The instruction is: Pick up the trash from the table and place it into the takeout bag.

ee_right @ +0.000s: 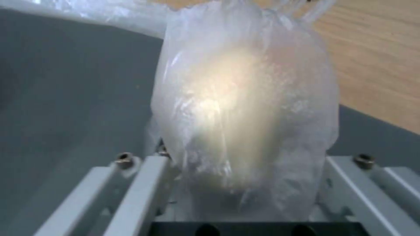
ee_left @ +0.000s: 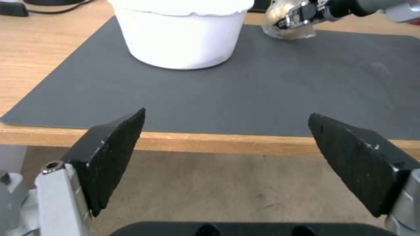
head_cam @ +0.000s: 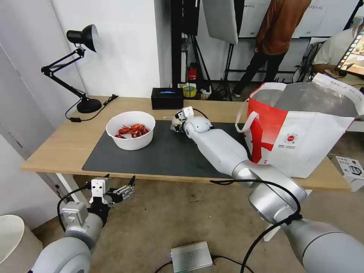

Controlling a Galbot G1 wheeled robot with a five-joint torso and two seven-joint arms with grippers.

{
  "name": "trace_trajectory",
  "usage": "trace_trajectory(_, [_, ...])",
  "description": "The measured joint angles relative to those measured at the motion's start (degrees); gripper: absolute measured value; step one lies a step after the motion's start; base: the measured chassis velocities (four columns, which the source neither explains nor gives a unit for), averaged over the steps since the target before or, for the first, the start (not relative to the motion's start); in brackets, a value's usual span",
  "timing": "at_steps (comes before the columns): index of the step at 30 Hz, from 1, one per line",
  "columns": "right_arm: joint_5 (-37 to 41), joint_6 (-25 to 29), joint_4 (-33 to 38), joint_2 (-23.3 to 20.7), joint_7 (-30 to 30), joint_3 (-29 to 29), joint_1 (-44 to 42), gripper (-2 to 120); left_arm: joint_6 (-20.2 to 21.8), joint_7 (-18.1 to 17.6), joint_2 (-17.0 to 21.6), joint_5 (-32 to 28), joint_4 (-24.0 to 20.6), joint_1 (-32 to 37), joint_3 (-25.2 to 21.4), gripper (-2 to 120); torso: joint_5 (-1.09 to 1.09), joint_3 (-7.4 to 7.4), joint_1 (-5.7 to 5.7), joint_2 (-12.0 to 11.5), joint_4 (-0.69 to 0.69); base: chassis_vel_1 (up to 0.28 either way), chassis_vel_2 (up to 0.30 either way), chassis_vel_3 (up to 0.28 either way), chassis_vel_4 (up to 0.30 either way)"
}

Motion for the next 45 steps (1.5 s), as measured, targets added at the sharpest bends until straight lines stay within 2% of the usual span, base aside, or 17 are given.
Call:
trace_trajectory(1, [0.0,0.0,0.0,0.0,0.0,0.0,0.0,30,0.0,0.0,0.0,0.0,0.0,0.0,0.0,100,0.0,0.0,0.0,0.0,0.0,0.0,0.0,0.0,0.0])
trace_trajectory(3, [1.3,-0.6,2.1,-0.8,1.1,0.1,0.0,19,0.0,0.0,-0.1,0.0,0.0,0.0,0.0,100,0.0,0.0,0.0,0.0,0.0,0.0,0.0,0.0,0.0])
trace_trajectory(5, [1.7,-0.9,2.8,-1.1,1.6,0.1,-0.1,16,0.0,0.0,-0.1,0.0,0.0,0.0,0.0,100,0.0,0.0,0.0,0.0,0.01,0.0,0.0,0.0,0.0])
trace_trajectory(9, [5.6,-2.9,9.5,-4.6,5.4,0.2,-1.0,7,0.0,-0.1,-0.2,0.0,0.0,0.0,0.0,100,0.01,0.0,0.0,0.0,0.0,0.0,0.0,0.0,0.0])
trace_trajectory(10, [5.6,-2.9,9.5,-4.6,5.4,0.2,-1.0,7,0.0,-0.1,-0.2,0.0,0.0,0.0,0.0,100,0.01,0.0,0.0,0.0,0.0,0.0,0.0,0.0,0.0])
trace_trajectory(18, [12.0,-5.9,24.7,-12.8,12.7,-0.7,-4.9,7,0.0,-0.1,-0.2,0.1,-0.1,0.0,0.2,100,0.01,-0.01,0.0,0.0,0.0,0.0,0.0,0.0,0.0])
trace_trajectory(19, [12.0,-5.9,24.7,-12.8,12.7,-0.7,-4.9,7,0.0,-0.1,-0.2,0.1,-0.1,0.0,0.2,100,0.01,-0.01,0.0,0.0,0.0,0.0,0.0,0.0,0.0])
trace_trajectory(24, [15.0,-7.5,33.5,-17.0,17.5,-0.9,-7.2,7,0.0,-0.1,-0.2,0.1,-0.4,0.3,0.0,100,0.02,-0.01,0.0,0.0,-0.01,0.0,0.0,0.0,0.0])
trace_trajectory(26, [17.9,-8.8,40.0,-19.4,21.8,-1.5,-8.3,6,0.0,-0.2,-0.2,0.1,-0.7,0.5,-0.1,100,0.01,-0.01,0.0,0.0,-0.01,0.0,0.0,0.0,0.0])
trace_trajectory(27, [17.9,-8.8,40.0,-19.4,21.8,-1.5,-8.3,6,0.0,-0.2,-0.2,0.1,-0.7,0.5,-0.1,100,0.01,-0.01,0.0,0.0,-0.01,0.0,0.0,0.0,0.0])
trace_trajectory(29, [22.1,-10.3,46.5,-21.5,27.2,-1.9,-9.3,6,0.0,-0.2,-0.2,0.1,-0.8,0.6,-0.2,100,0.01,-0.02,0.0,0.0,0.0,0.0,0.0,0.0,0.0])
trace_trajectory(32, [24.4,-11.0,50.3,-22.9,30.4,-2.1,-10.0,6,0.0,-0.2,-0.2,0.1,-0.9,0.7,-0.3,100,0.01,-0.02,0.0,0.0,0.0,0.0,0.0,0.0,0.0])
trace_trajectory(37, [29.4,-11.6,65.0,-31.0,38.5,-1.7,-13.7,6,0.0,-0.4,-0.4,0.1,-1.5,1.0,-0.7,100,0.01,-0.02,0.0,0.0,0.01,0.0,0.0,0.0,0.0])
trace_trajectory(38, [29.4,-11.6,65.0,-31.0,38.5,-1.7,-13.7,6,0.0,-0.4,-0.4,0.1,-1.5,1.0,-0.7,100,0.01,-0.02,0.0,0.0,0.01,0.0,0.0,0.0,0.0])
trace_trajectory(42, [30.6,-11.6,73.2,-37.9,39.5,1.3,-17.6,6,0.0,-0.4,-0.7,0.1,-1.6,1.3,-0.7,100,0.02,-0.02,0.0,0.0,-0.01,0.0,0.0,0.0,0.0])
trace_trajectory(43, [30.6,-11.6,73.2,-37.9,39.5,1.3,-17.6,6,0.0,-0.4,-0.7,0.1,-1.6,1.3,-0.7,100,0.02,-0.02,0.0,0.0,-0.01,0.0,0.0,0.0,0.0])
trace_trajectory(45, [31.0,-11.6,76.6,-41.2,39.6,3.3,-19.4,6,0.0,-0.4,-0.8,0.3,-1.6,1.4,-0.6,100,0.03,-0.01,0.0,0.0,-0.01,0.0,0.0,0.0,0.0])
